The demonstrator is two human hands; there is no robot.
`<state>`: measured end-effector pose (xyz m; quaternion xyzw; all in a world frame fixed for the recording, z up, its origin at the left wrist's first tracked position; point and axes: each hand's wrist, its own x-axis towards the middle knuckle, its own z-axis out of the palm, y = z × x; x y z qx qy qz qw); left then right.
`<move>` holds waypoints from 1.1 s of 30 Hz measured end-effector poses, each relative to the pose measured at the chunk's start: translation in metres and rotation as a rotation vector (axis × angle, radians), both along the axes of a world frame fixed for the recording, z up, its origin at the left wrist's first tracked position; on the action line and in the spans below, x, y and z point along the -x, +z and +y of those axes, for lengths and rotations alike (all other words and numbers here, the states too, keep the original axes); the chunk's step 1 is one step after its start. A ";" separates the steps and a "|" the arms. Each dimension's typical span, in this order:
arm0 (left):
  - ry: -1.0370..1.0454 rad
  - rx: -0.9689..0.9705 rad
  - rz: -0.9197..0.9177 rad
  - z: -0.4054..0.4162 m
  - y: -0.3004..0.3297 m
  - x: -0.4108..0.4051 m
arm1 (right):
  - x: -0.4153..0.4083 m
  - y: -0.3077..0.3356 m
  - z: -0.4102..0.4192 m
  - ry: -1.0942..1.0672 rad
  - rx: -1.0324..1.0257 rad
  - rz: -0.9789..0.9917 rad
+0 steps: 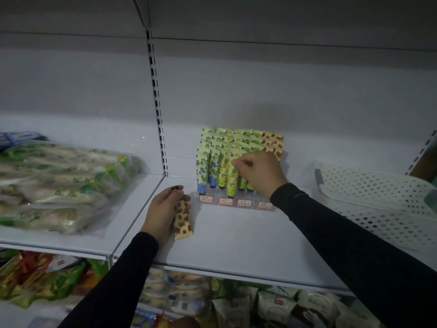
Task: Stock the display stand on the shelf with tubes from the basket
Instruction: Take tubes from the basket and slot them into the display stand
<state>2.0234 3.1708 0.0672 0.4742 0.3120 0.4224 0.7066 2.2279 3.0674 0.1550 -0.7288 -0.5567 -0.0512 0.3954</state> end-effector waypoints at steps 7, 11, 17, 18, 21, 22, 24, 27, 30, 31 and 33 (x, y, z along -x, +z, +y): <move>0.006 -0.011 0.018 0.002 -0.001 0.000 | -0.003 0.004 0.001 0.037 0.050 -0.034; 0.012 -0.003 0.017 0.002 -0.001 0.000 | -0.004 0.003 0.001 0.047 0.044 -0.029; 0.017 0.006 0.007 0.002 -0.002 0.001 | 0.003 0.005 -0.001 -0.006 0.028 -0.086; 0.017 0.008 0.006 0.001 -0.002 0.001 | 0.005 0.006 0.000 -0.014 0.026 -0.107; 0.015 0.013 -0.004 -0.001 0.000 0.001 | 0.007 0.008 0.000 -0.037 0.036 -0.157; 0.015 0.013 -0.004 -0.001 0.000 0.001 | 0.007 0.009 0.000 -0.051 0.043 -0.168; 0.015 0.008 0.003 -0.002 0.000 0.001 | 0.005 0.012 -0.002 -0.074 0.051 -0.166; 0.013 0.006 0.008 -0.001 0.000 0.001 | 0.004 0.012 -0.004 -0.079 0.037 -0.162; 0.010 0.005 0.010 -0.001 0.000 0.001 | 0.005 0.008 -0.004 -0.093 0.032 -0.201; 0.009 0.005 0.008 -0.001 0.000 0.001 | 0.006 0.008 -0.004 -0.100 0.030 -0.212; 0.008 0.002 0.011 -0.001 0.000 0.002 | 0.006 0.007 -0.003 -0.109 0.025 -0.227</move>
